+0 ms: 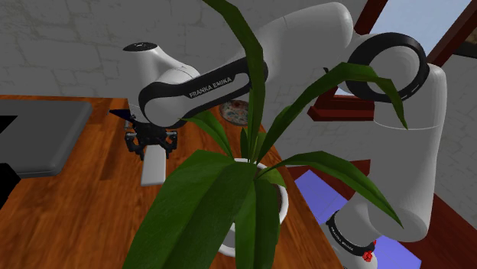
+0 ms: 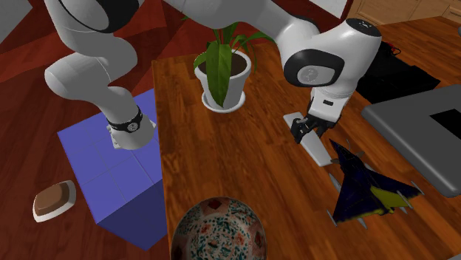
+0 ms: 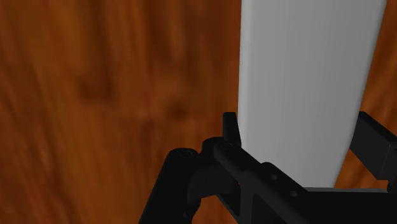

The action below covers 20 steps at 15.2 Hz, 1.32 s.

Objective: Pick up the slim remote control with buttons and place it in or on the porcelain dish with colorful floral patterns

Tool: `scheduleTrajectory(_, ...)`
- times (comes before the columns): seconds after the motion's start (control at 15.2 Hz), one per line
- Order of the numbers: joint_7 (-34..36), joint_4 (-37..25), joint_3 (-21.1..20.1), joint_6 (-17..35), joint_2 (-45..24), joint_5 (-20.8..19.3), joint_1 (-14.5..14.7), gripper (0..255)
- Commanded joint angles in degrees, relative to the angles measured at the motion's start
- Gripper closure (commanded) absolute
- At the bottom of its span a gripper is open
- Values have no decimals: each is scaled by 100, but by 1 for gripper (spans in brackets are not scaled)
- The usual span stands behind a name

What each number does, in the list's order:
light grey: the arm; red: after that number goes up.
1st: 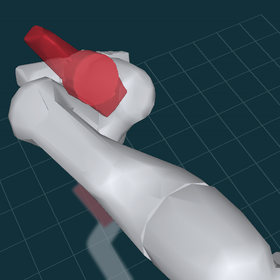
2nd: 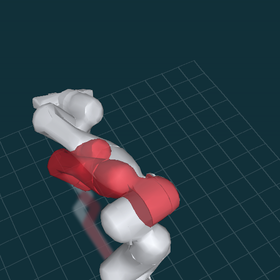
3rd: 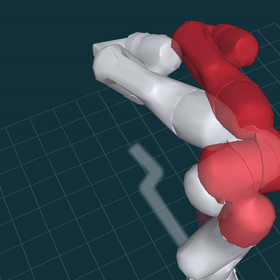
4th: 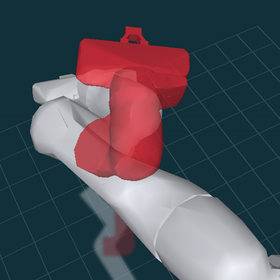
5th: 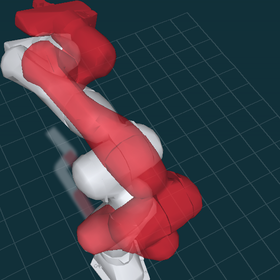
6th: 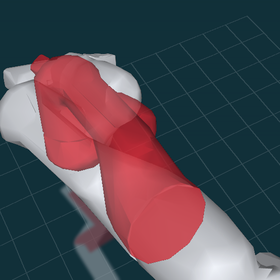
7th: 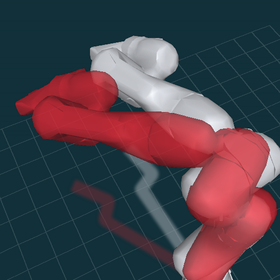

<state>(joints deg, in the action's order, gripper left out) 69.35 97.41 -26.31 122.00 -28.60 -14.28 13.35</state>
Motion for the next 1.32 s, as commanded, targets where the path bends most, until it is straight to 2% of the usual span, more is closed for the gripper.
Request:
scheduleTrajectory(0.0, 0, 0, 0, 1, -1, 0, 0, 255)
scheduleTrajectory(0.13, 0, -1, 1, 1, -2, -1, 0, 255)
scheduleTrajectory(1.25, -182, -628, -153, -1073, 495, 289, -65, 255)
